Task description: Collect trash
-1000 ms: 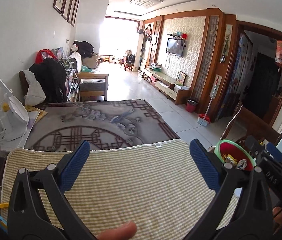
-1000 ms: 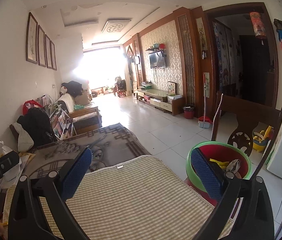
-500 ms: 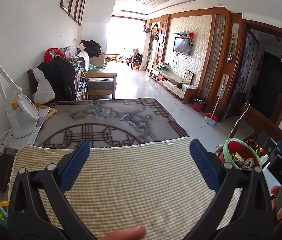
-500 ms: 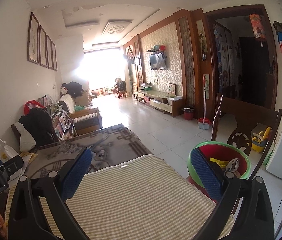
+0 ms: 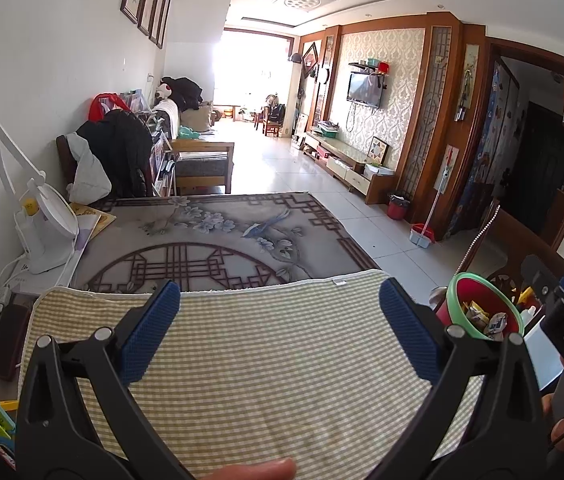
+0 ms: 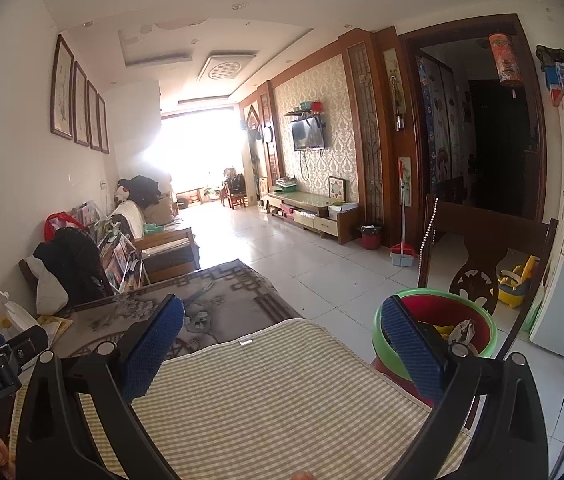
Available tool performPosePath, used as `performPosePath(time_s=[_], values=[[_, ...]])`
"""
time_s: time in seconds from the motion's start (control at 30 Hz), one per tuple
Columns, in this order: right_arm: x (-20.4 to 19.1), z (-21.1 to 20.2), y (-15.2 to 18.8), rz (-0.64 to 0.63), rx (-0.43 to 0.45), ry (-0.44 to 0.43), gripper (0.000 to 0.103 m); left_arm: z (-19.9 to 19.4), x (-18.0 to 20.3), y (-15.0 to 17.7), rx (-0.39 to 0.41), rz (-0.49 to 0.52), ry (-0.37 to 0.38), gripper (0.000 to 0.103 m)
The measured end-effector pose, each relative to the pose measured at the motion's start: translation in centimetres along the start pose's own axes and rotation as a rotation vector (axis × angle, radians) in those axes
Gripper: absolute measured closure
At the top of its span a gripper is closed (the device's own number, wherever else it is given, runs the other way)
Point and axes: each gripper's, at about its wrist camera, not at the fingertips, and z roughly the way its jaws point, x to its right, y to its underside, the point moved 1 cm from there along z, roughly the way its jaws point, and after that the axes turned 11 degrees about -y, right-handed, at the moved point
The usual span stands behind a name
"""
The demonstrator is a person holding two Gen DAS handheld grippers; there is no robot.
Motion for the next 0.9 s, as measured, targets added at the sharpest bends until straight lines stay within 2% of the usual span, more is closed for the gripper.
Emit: performPosePath(time_s=[0.9], values=[[-0.17, 0.57, 0.79, 0.006, -0.052, -0.006, 0.007, 0.00, -0.98, 0.54, -0.023, -0.003, -0.011, 0.005]])
